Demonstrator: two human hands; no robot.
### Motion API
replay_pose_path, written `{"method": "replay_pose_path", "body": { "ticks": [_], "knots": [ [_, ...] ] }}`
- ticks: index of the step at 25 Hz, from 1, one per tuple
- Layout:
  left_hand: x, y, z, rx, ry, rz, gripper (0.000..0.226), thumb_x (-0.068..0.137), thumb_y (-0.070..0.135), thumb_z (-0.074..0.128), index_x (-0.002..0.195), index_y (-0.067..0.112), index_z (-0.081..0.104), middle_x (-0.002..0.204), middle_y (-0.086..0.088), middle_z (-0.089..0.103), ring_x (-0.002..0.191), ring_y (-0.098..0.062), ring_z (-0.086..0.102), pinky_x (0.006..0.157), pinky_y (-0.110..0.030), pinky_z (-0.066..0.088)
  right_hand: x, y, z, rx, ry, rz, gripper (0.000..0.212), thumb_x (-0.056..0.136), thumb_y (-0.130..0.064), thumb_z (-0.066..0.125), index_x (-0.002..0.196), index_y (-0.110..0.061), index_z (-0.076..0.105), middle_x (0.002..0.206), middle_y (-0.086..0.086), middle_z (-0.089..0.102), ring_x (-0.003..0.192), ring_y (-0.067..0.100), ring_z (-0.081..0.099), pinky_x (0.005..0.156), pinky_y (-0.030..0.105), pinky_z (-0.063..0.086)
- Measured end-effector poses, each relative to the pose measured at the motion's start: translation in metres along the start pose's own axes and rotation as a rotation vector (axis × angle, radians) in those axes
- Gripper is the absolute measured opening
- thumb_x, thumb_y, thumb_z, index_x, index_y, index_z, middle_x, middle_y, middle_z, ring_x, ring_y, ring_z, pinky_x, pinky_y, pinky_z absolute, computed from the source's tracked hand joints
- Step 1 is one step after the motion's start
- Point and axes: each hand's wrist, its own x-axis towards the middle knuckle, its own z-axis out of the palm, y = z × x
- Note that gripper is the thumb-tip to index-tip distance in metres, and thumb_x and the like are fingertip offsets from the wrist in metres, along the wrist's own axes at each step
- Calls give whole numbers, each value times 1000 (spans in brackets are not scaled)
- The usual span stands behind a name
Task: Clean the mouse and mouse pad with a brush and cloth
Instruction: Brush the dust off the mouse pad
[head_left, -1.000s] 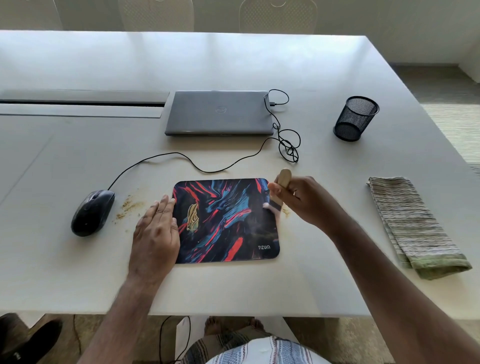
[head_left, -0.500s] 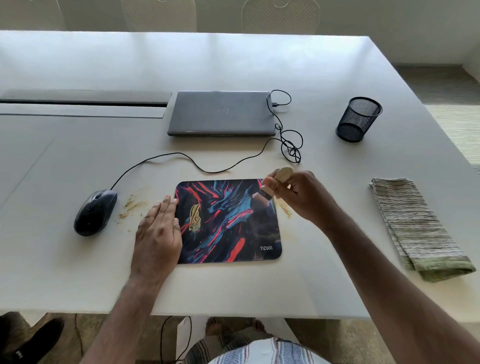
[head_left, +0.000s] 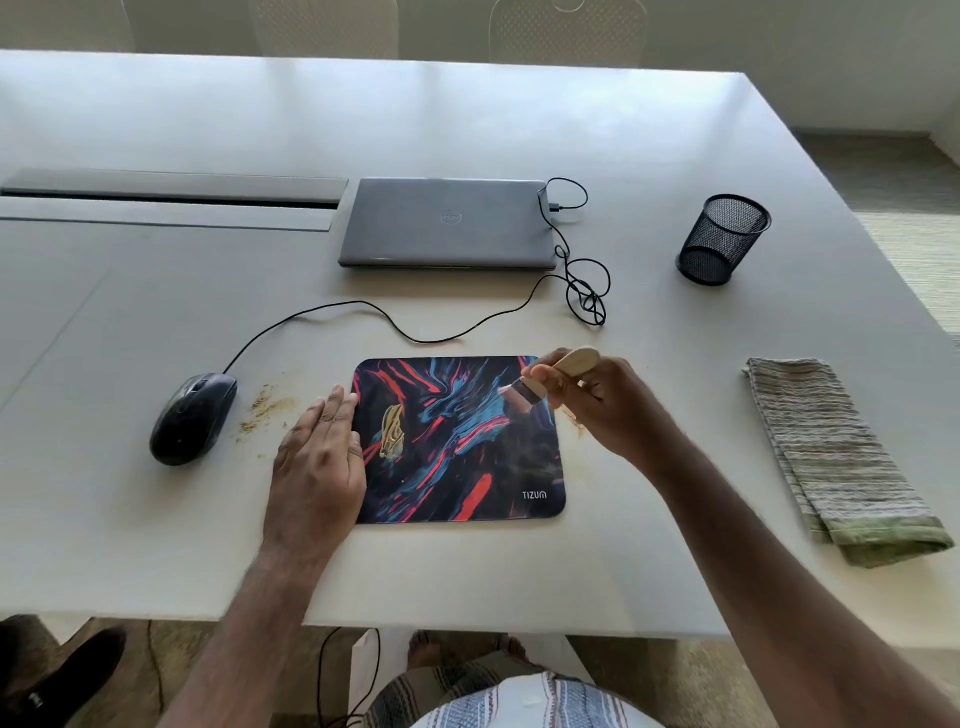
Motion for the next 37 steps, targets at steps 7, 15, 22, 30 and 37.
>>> {"method": "replay_pose_path", "body": {
  "ticks": [7, 15, 22, 30, 37],
  "knots": [
    [0, 0, 0, 5, 8, 7, 58, 99, 29, 32, 153, 15, 48, 161, -3, 43, 149, -23, 37, 123, -36, 21, -1, -4, -2, 69, -42, 48, 34, 108, -31, 58, 78, -22, 72, 73, -14, 70, 61, 3, 61, 63, 14, 43],
    [-1, -1, 1, 19, 21, 24, 57, 99, 27, 33, 152, 13, 48, 160, -4, 44, 149, -23, 38, 124, -36, 22, -12, -2, -5, -21, -86, 93, 43, 102, -57, 49, 73, -31, 68, 64, -10, 64, 55, 5, 57, 59, 26, 48],
    [0, -1, 1, 18, 11, 26, 56, 99, 25, 34, 152, 13, 48, 160, -5, 44, 149, -24, 38, 124, -38, 23, -22, -4, -5, -85, -43, 63, 49, 108, -40, 52, 72, -14, 72, 56, -21, 60, 50, 3, 55, 55, 12, 37],
    [0, -1, 0, 18, 9, 19, 57, 99, 26, 33, 153, 14, 47, 161, -4, 42, 149, -23, 37, 124, -36, 20, -19, -2, 0, -81, -59, 46, 47, 108, -41, 52, 77, -14, 75, 64, -8, 67, 55, 3, 60, 58, 17, 43],
    [-1, 0, -1, 12, 3, 13, 57, 100, 26, 33, 154, 14, 46, 162, -3, 41, 150, -23, 36, 124, -36, 19, -17, -8, 3, 12, -67, 85, 41, 105, -42, 54, 79, -17, 74, 64, -21, 63, 54, 3, 55, 58, 13, 40]
  ]
}}
